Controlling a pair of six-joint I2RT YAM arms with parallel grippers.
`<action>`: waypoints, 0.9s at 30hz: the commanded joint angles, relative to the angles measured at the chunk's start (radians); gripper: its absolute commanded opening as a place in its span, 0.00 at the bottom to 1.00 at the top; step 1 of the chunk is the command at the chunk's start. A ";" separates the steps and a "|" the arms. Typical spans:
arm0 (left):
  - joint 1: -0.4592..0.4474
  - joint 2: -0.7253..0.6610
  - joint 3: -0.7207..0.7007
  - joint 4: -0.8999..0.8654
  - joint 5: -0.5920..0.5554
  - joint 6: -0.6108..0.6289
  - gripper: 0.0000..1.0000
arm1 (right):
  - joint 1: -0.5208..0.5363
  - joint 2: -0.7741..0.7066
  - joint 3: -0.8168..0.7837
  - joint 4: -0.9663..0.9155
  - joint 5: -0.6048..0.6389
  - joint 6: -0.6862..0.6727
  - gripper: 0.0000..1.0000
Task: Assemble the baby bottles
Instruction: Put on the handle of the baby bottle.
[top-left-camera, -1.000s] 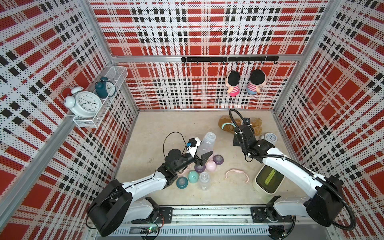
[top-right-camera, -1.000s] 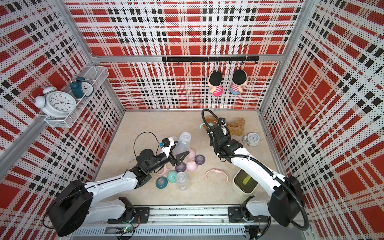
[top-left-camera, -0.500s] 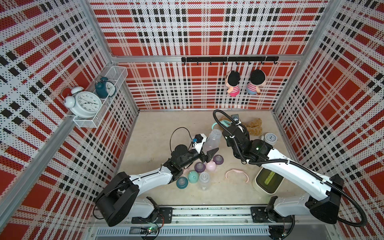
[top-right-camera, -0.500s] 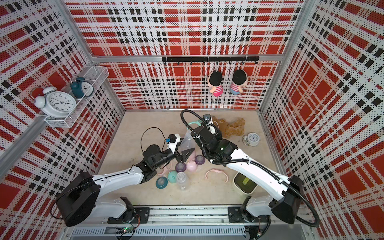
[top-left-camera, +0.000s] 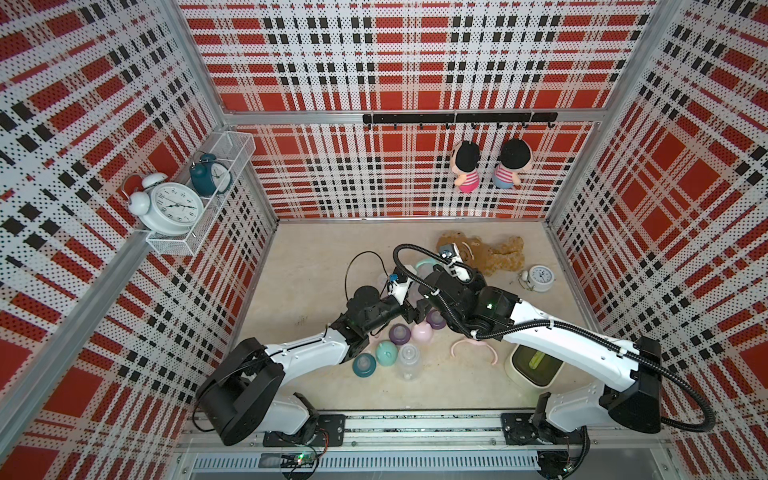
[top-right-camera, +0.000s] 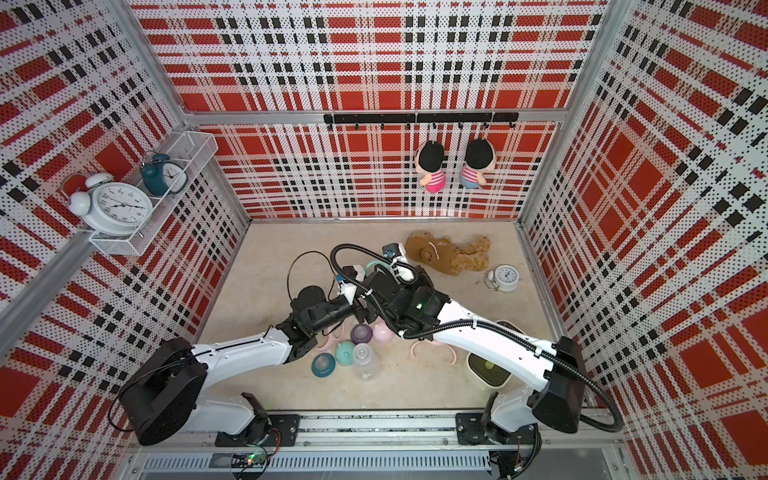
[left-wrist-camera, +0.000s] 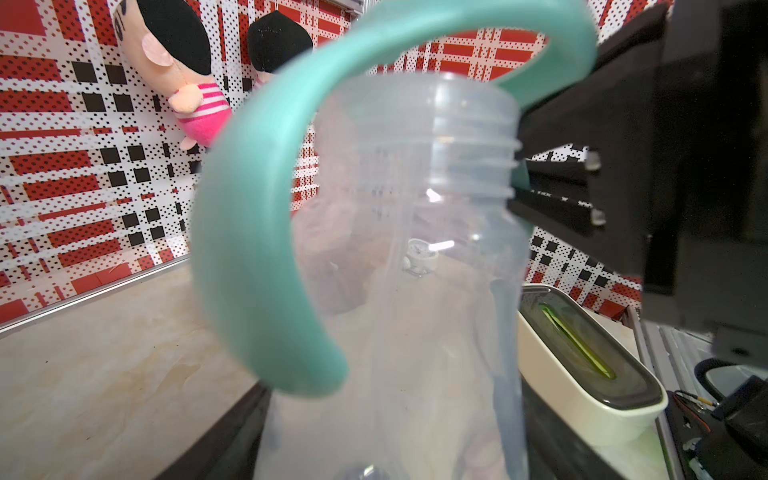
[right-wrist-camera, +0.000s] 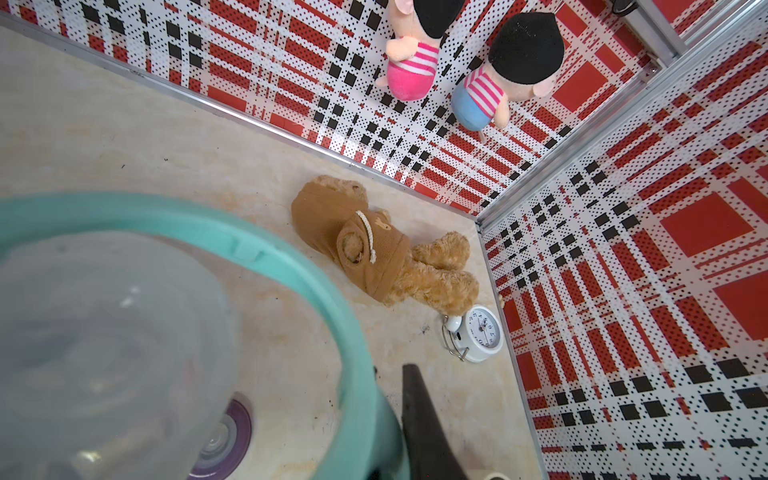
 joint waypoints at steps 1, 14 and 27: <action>-0.004 0.011 0.043 0.016 0.008 -0.008 0.00 | 0.025 0.019 0.035 -0.040 0.078 -0.004 0.00; -0.004 -0.007 0.031 0.013 0.012 0.004 0.00 | 0.053 0.061 0.038 -0.086 0.143 -0.023 0.00; -0.057 -0.062 0.020 0.010 -0.006 0.021 0.00 | 0.053 -0.010 0.025 0.019 0.095 -0.170 0.00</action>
